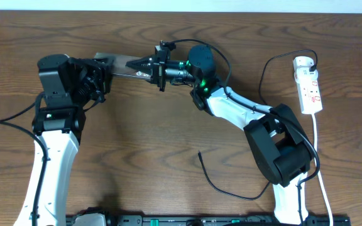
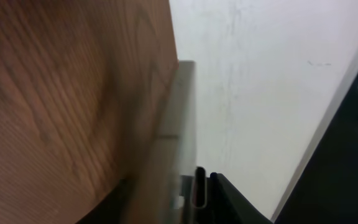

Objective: Plug charger to phone and switch on socket
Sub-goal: 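Hold the phone horizontally between left and right grippers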

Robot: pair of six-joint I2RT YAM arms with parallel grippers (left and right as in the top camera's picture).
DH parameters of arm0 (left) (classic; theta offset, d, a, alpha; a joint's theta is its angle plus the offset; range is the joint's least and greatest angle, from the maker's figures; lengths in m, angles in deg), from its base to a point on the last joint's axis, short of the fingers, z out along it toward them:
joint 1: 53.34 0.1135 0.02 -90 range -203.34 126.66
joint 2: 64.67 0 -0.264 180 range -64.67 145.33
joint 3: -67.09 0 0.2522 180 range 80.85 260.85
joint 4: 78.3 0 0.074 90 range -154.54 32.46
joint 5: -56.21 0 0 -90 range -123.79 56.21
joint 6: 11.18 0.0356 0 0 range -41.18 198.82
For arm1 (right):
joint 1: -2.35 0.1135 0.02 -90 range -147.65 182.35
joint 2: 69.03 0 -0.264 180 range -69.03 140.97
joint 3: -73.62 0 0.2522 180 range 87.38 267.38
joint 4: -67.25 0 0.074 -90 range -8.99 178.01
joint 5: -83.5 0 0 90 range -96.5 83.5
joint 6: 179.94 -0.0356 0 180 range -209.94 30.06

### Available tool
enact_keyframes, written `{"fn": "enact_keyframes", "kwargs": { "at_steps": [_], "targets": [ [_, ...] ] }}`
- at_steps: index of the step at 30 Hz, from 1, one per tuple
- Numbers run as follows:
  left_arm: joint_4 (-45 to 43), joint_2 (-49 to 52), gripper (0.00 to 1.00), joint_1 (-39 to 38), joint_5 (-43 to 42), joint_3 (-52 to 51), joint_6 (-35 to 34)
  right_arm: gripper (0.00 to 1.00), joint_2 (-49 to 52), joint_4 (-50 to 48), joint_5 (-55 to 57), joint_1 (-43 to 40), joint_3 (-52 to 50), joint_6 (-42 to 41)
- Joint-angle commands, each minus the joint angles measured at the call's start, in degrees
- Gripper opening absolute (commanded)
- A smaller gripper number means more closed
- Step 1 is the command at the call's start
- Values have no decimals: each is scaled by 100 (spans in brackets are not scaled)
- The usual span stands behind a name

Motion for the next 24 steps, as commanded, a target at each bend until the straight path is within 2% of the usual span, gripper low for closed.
{"fn": "enact_keyframes", "kwargs": {
  "at_steps": [1, 15, 18, 24],
  "targets": [
    [-11, 85, 34, 24, 0, 0, -7, 1, -61, -74, -74, -15, 214, 81],
    [-37, 168, 34, 24, -35, 0, -9, 1, -61, -76, -74, -2, 214, 81],
    [-46, 168, 29, 24, -33, 0, -9, 1, -61, -74, -72, 24, 214, 81],
    [-160, 168, 28, 24, -37, 0, -11, 2, -61, -76, -72, 79, 214, 81]
  ]
}}
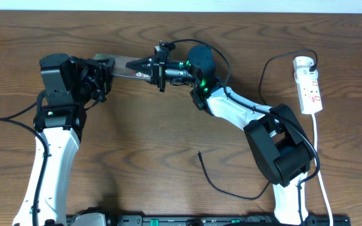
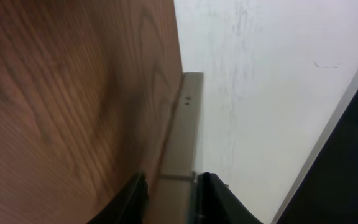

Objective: Plug charger to phone and switch on socket
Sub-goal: 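Hold the phone horizontally between left and right grippers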

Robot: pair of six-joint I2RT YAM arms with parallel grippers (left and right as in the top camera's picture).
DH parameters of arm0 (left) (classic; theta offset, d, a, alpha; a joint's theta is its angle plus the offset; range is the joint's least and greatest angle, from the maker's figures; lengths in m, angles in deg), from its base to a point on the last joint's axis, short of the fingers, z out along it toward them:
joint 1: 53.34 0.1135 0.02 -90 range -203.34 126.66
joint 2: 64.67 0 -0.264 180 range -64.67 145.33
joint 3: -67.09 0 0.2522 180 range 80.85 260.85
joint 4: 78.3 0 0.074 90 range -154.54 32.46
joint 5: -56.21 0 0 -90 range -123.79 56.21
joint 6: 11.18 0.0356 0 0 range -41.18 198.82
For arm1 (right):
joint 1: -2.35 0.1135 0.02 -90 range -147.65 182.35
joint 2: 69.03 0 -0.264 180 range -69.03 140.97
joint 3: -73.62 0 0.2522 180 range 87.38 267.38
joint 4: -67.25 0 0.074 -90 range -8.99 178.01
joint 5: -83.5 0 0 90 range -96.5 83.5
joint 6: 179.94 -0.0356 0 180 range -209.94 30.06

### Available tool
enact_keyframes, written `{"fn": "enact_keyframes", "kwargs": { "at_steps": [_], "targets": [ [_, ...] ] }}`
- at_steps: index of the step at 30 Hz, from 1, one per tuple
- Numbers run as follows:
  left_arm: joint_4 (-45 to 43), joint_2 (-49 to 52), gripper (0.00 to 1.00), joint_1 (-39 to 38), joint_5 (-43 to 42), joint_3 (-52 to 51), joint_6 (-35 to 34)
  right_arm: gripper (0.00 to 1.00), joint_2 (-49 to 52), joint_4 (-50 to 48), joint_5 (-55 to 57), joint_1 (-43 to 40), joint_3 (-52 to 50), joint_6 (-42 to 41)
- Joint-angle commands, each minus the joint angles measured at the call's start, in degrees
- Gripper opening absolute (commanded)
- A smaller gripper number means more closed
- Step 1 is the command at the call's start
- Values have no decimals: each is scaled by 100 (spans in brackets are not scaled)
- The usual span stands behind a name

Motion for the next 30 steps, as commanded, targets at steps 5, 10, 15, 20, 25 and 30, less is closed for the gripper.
{"fn": "enact_keyframes", "kwargs": {
  "at_steps": [5, 10, 15, 20, 25, 30],
  "targets": [
    [-63, 31, 28, 24, -57, 0, 9, 2, -61, -76, 7, 127, 212, 81],
    [-63, 31, 28, 24, -81, 0, 9, 2, -61, -79, 11, 162, 212, 81],
    [-63, 33, 28, 24, -98, 0, 9, 1, -61, -79, 9, 177, 212, 81],
    [-63, 31, 28, 24, -101, 0, 9, 1, -61, -79, 9, 225, 212, 81],
    [-61, 31, 28, 24, -103, 0, 9, 1, -61, -79, 11, 249, 212, 81],
    [-61, 31, 28, 24, -101, 0, 9, 1, -59, -79, 9, 249, 212, 81]
  ]
}}
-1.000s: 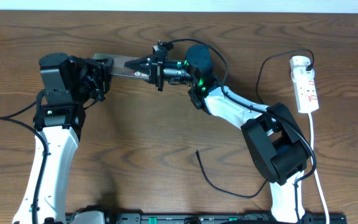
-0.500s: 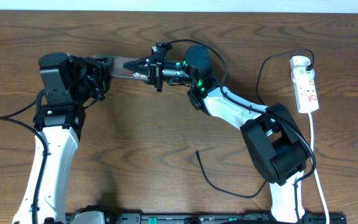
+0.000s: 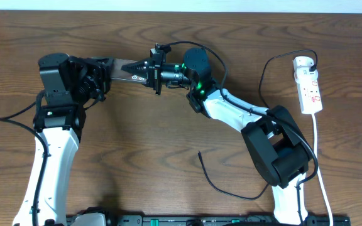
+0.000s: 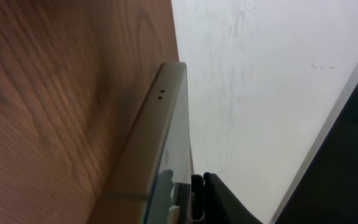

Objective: Plug charger to phone and switch on socket
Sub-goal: 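Hold the phone horizontally between left and right grippers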

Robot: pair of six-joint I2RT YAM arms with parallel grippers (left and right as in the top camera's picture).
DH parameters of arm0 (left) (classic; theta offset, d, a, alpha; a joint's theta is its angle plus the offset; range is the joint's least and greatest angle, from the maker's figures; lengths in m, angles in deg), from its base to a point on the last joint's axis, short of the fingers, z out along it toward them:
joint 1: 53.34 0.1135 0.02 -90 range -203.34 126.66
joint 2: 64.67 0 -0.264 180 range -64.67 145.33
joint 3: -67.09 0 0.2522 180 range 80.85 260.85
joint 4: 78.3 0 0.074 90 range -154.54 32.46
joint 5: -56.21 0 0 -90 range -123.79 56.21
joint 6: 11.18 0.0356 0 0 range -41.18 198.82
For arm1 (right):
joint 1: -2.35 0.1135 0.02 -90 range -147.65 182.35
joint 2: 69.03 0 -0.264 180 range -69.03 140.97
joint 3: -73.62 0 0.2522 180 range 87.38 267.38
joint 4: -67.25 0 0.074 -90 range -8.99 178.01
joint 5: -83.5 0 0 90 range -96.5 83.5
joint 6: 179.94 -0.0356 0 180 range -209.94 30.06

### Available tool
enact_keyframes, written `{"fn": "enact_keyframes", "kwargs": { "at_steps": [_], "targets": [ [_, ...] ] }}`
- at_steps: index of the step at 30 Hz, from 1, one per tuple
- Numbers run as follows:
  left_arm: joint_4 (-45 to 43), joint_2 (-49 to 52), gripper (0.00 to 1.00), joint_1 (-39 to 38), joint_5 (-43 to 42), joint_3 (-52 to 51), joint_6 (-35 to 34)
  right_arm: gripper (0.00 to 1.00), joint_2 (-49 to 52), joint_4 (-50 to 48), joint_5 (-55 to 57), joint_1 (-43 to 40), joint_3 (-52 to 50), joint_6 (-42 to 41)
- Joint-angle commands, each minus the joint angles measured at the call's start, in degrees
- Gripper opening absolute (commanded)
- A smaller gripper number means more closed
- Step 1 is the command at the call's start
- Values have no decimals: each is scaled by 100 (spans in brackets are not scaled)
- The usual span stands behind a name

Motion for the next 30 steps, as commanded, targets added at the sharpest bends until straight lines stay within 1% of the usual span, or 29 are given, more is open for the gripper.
{"fn": "enact_keyframes", "kwargs": {
  "at_steps": [1, 12, 21, 24, 25, 30],
  "targets": [
    [-26, 31, 28, 11, -76, 0, 9, 2, -59, -81, -92, 83, 212, 81],
    [-26, 31, 25, 11, -79, 0, 9, 1, -59, -79, -90, 127, 212, 81],
    [-24, 31, 25, 11, -101, 0, 9, 1, -59, -76, -74, 149, 212, 81],
    [-24, 31, 19, 11, -101, 0, 9, 1, -59, -76, -72, 162, 212, 81],
    [-26, 31, 15, 11, -98, 0, 9, 1, -59, -74, -72, 170, 212, 81],
    [-24, 31, 15, 11, -101, 0, 9, 1, -59, -15, -70, 195, 212, 83]
  ]
}}
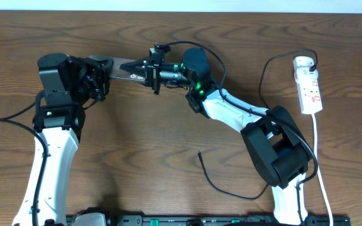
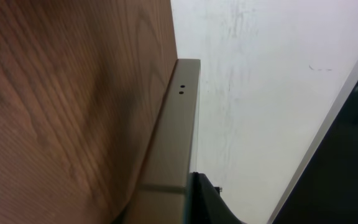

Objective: Plug charger to phone and switch on socket
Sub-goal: 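Hold the phone horizontally between left and right grippers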

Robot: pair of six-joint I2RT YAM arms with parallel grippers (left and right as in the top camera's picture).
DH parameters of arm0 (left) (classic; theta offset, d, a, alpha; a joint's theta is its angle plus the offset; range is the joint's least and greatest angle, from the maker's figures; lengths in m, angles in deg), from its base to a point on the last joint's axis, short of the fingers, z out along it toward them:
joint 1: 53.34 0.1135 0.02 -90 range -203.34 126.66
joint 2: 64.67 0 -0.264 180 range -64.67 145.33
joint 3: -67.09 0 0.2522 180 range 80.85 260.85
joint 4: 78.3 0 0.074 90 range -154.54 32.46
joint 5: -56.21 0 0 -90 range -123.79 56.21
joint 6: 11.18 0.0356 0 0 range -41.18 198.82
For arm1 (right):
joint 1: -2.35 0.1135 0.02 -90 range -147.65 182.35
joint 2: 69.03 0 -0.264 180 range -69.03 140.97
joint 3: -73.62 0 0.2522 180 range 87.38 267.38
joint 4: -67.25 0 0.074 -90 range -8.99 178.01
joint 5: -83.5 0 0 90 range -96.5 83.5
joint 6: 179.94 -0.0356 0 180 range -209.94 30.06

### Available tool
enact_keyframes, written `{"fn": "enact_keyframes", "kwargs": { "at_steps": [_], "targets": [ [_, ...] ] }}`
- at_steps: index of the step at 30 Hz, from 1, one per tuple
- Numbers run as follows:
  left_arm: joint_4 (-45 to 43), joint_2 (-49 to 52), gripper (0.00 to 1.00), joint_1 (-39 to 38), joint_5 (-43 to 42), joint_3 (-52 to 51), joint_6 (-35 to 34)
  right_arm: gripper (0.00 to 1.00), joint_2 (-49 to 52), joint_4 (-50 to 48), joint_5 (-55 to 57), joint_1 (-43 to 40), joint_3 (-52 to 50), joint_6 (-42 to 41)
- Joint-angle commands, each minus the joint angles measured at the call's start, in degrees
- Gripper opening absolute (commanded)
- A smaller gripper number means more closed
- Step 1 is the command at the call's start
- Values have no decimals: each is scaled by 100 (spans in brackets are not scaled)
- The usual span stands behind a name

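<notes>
The phone (image 1: 114,65) is held off the table at the back left, and the left wrist view shows it edge-on as a tan slab (image 2: 178,127). My left gripper (image 1: 100,70) is shut on its left end; one dark finger (image 2: 205,198) presses its side. My right gripper (image 1: 123,66) points left, its tapered fingers closed over the phone's right part. The black charger cable (image 1: 226,190) lies on the table with its free end (image 1: 200,154) loose near the middle. The white socket strip (image 1: 309,84) lies at the right.
The cable runs from a plug at the strip's top (image 1: 307,61), loops by the right arm (image 1: 275,147) and curls toward the front. The wooden table's back edge (image 1: 181,11) meets a white wall close behind the phone.
My right gripper sits slightly further left along the phone. In the left wrist view the phone has turned from showing a strip of its glass face to edge-on.
At the oldest moment the phone was held between both grippers at the back left, blurred in the wrist view. It then showed edge-on, then tilted with its glass face showing, and now edge-on again. The right gripper has crept left. The cable and strip have stayed put.
</notes>
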Motion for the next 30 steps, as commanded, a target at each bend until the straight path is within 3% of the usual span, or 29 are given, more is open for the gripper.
{"fn": "enact_keyframes", "kwargs": {
  "at_steps": [1, 6, 22, 30],
  "targets": [
    [-11, 31, 15, -11, -81, 0, 63, 1, -59, -2, -190, 157, 179, 153],
    [-11, 31, 8, -11, -81, 0, 66, 1, -59, 68, -192, 160, 179, 155],
    [-13, 31, 7, -11, -83, 0, 197, 1, -59, 107, -192, 164, 179, 153],
    [-13, 31, 7, -11, -83, 0, 199, 12, -59, 107, -192, 164, 179, 153]
  ]
}}
